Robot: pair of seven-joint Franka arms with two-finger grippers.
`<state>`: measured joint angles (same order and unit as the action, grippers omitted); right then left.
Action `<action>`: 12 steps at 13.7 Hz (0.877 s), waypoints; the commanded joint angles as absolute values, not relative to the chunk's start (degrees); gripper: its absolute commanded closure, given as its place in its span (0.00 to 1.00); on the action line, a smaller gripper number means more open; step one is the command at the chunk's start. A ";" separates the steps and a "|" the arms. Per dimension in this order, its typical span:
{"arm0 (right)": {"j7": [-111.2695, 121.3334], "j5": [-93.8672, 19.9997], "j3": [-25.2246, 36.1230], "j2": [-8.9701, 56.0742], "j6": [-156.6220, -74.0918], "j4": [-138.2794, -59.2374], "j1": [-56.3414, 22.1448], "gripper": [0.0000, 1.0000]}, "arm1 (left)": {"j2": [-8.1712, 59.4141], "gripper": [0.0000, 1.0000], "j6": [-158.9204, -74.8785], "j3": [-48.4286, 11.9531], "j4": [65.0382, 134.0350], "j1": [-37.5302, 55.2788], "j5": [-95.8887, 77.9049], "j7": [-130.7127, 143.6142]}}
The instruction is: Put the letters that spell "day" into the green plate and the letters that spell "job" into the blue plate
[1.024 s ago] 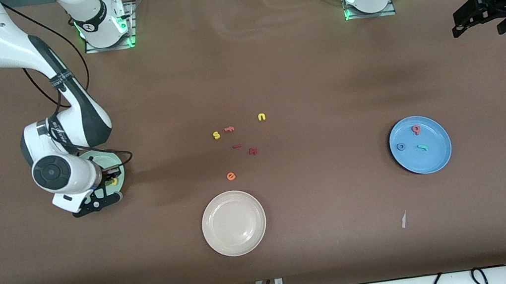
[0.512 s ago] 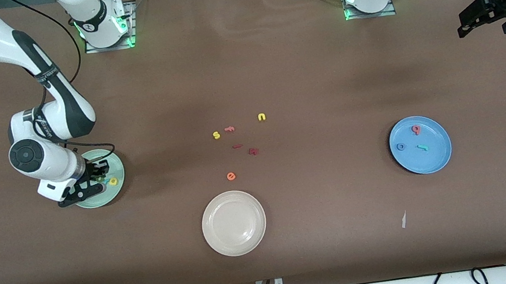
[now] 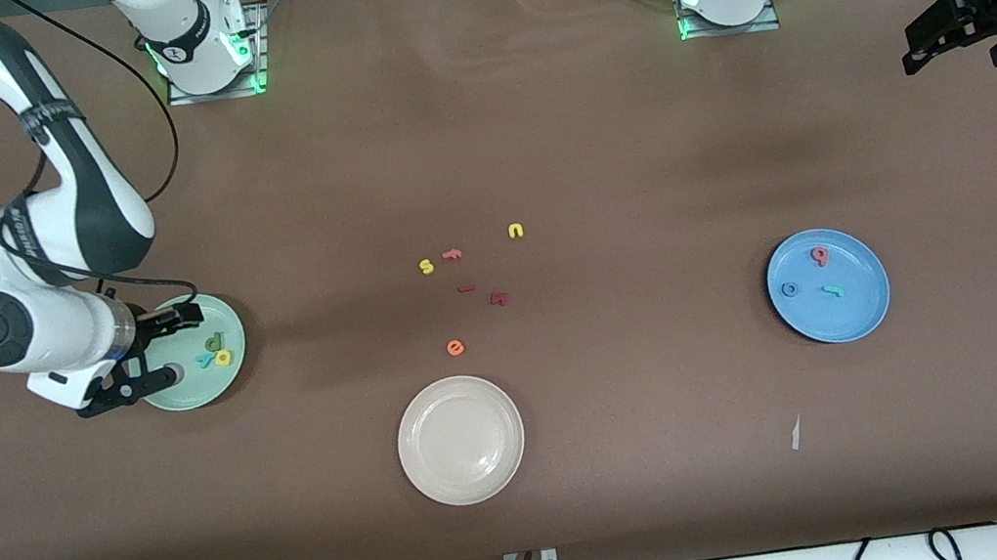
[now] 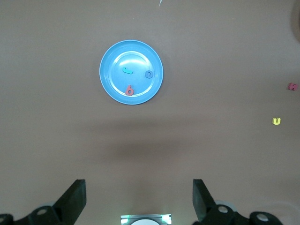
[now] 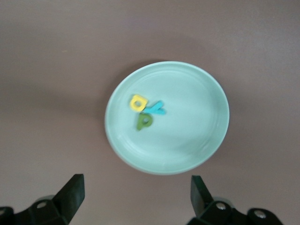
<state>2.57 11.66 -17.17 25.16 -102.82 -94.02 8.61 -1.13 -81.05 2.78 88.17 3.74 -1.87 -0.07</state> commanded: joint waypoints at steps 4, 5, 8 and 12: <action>3.78 5.36 -18.37 25.58 -80.36 -77.80 8.35 0.00 | -0.35 0.00 -79.98 2.90 86.40 3.69 -2.02 -0.09; 3.78 5.27 -18.37 25.58 -78.42 -76.30 8.35 0.00 | -0.35 0.00 -79.98 2.90 86.40 3.69 -2.02 0.00; 3.43 5.62 -17.93 22.78 -77.87 -76.02 7.57 0.00 | -0.35 0.00 -79.98 2.81 86.31 3.69 -2.02 0.00; 2.37 3.80 -7.30 10.04 -88.30 -86.20 -1.05 0.00 | -0.35 0.00 -79.98 2.90 86.31 3.69 -2.02 0.00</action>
